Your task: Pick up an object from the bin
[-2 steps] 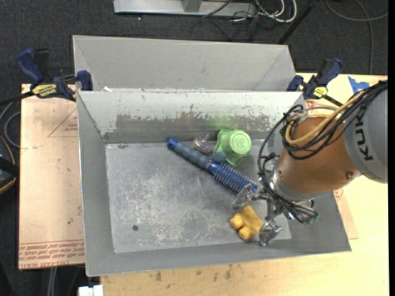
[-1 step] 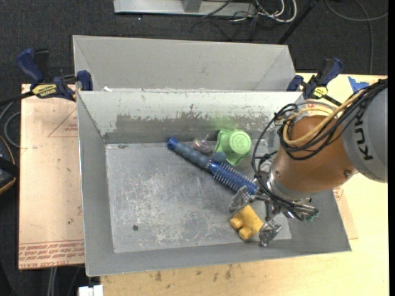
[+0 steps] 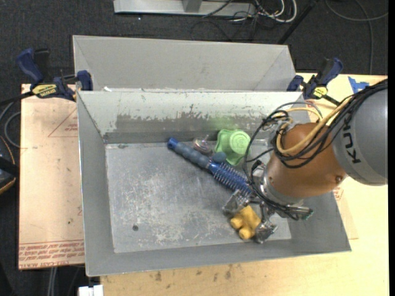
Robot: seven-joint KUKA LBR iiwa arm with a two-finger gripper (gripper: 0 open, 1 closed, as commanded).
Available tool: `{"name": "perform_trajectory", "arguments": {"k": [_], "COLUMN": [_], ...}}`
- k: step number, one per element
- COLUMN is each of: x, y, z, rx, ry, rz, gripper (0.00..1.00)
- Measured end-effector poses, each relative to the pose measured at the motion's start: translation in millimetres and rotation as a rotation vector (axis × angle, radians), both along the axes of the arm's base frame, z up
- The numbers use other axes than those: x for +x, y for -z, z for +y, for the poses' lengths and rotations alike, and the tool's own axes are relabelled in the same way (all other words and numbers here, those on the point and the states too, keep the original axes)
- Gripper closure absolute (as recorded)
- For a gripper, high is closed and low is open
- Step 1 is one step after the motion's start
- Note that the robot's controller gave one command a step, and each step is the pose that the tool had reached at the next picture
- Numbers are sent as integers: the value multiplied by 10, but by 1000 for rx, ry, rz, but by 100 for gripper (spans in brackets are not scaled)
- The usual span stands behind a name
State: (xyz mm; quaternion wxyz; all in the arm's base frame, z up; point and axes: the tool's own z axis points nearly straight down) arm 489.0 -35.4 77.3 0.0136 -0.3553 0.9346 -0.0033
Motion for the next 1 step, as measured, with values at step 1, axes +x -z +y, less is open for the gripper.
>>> {"name": "perform_trajectory", "arguments": {"k": [1], "x": [33], "y": [-21], "z": [9], "rx": [-2], "ry": [3], "rz": [17], "gripper": [0]}}
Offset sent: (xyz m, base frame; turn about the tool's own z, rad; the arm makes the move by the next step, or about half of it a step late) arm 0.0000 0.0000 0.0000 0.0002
